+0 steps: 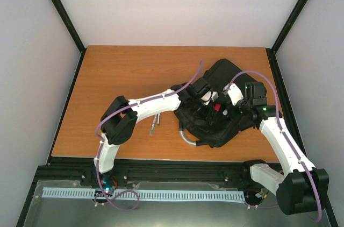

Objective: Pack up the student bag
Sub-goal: Place the stationery in the student bag.

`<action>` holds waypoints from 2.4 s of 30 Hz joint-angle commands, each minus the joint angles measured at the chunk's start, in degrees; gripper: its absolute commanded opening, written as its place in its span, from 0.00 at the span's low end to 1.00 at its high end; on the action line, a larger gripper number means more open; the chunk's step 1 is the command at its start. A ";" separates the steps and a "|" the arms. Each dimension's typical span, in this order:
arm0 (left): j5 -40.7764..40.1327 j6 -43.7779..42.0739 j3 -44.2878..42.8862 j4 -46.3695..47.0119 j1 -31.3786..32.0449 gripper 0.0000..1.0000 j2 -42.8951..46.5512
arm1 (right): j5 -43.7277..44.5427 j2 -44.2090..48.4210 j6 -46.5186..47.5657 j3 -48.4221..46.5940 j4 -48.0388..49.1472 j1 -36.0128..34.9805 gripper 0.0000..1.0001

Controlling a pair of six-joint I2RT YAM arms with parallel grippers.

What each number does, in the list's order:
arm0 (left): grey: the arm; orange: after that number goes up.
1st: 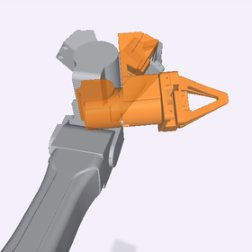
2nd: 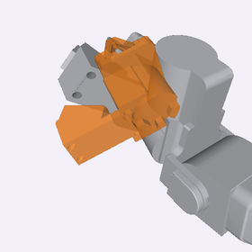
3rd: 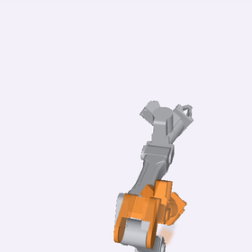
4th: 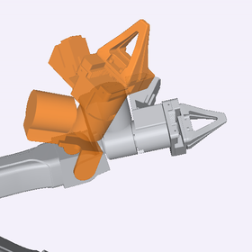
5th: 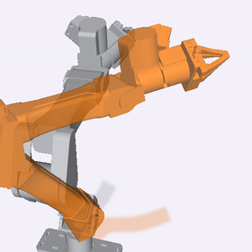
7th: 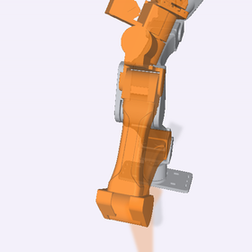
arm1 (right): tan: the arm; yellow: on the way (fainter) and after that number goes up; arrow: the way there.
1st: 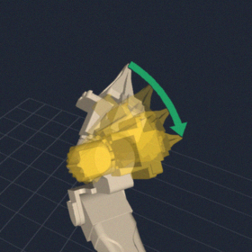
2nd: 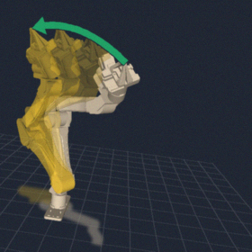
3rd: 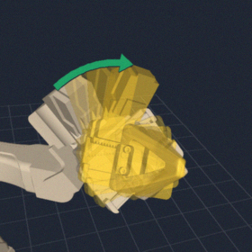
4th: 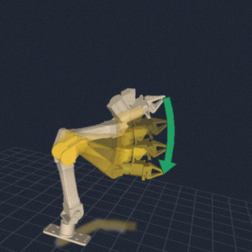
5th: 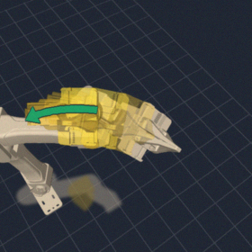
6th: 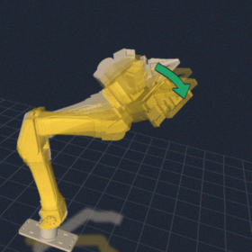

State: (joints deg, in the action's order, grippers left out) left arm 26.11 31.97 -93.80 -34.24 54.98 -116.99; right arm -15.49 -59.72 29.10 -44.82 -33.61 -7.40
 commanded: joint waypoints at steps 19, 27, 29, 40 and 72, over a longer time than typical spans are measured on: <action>-5.66 -0.14 -6.90 -2.40 0.65 0.49 -2.32 | -2.88 0.72 -0.32 -0.56 4.81 0.28 0.03; -4.00 -1.17 4.67 2.05 0.65 0.37 6.92 | -2.94 0.44 -0.24 -0.53 4.78 0.37 0.03; -2.74 -1.50 8.05 5.03 0.85 0.28 8.28 | -2.89 0.32 -0.13 -0.63 4.79 0.37 0.03; -2.72 -0.63 10.90 13.17 1.36 0.01 3.20 | -3.14 -0.09 0.05 -0.60 4.73 0.37 0.03; -19.61 7.47 1.68 34.09 1.36 0.01 -7.58 | -2.87 -0.85 0.01 -0.53 4.64 0.63 0.03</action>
State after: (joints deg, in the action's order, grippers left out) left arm 9.80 37.10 -92.05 -11.86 56.71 -124.46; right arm -14.17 -61.17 29.08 -44.82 -29.76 -6.39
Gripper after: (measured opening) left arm 0.012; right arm 0.031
